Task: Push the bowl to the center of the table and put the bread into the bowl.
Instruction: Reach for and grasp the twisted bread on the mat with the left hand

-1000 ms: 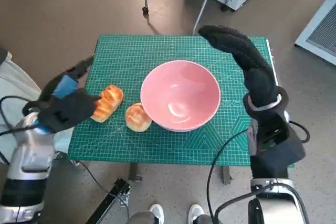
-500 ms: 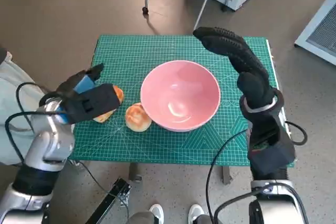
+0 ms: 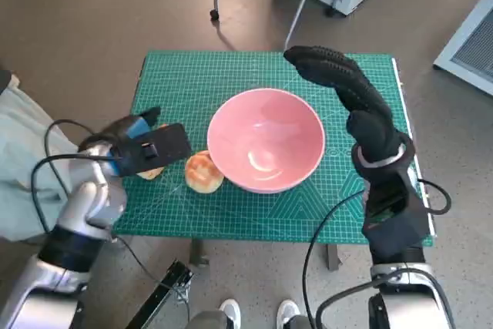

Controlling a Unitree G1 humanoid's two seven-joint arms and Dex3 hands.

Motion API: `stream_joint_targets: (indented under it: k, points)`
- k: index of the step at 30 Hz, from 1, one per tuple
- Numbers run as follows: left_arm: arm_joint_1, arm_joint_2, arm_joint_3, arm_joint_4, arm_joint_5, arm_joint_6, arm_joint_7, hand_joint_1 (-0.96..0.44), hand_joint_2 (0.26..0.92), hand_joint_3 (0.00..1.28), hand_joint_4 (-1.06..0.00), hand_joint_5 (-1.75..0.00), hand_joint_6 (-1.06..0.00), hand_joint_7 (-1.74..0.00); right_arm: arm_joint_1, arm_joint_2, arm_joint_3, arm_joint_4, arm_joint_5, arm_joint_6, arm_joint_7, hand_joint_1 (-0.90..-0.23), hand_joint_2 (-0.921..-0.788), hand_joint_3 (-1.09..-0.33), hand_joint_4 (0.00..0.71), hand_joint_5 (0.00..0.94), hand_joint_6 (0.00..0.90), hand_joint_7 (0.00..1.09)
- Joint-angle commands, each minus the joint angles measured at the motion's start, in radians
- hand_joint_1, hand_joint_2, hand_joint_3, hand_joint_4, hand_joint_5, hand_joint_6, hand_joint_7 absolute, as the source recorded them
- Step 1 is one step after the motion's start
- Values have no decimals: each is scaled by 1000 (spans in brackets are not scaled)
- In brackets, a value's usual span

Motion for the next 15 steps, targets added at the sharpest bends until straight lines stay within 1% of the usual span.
stream_joint_targets:
  k: [1,4,8,13,14,15]
  points:
    - [-32,-44,-13,90,-3,-35,53,-471,826,4,-121,-32,-159,-33,2,-4,11,19,3,-6,-4,-594,-921,-881,239,61,-1,872]
    - [-38,-63,-17,141,-4,-56,81,-403,819,1,-171,-46,-201,-52,3,-5,12,19,7,-8,-3,-589,-921,-882,236,68,-1,872]
    - [-51,-77,-21,197,-6,-79,105,-335,812,0,-207,-51,-239,-69,3,-6,13,18,10,-7,-3,-588,-921,-883,232,74,-1,872]
    - [-58,-79,-21,216,-8,-90,113,-311,810,0,-223,-45,-254,-73,3,-7,14,18,10,-8,-4,-589,-921,-884,227,84,-1,871]
    - [-63,-86,-26,249,-10,-108,120,-309,809,0,-225,-43,-255,-73,3,-7,13,19,14,-9,-3,-589,-921,-884,226,86,-1,871]
    - [-67,-88,-31,278,-9,-127,127,-270,811,1,-305,-228,-289,-90,4,-6,13,18,16,-8,-3,-589,-921,-886,199,137,-1,871]
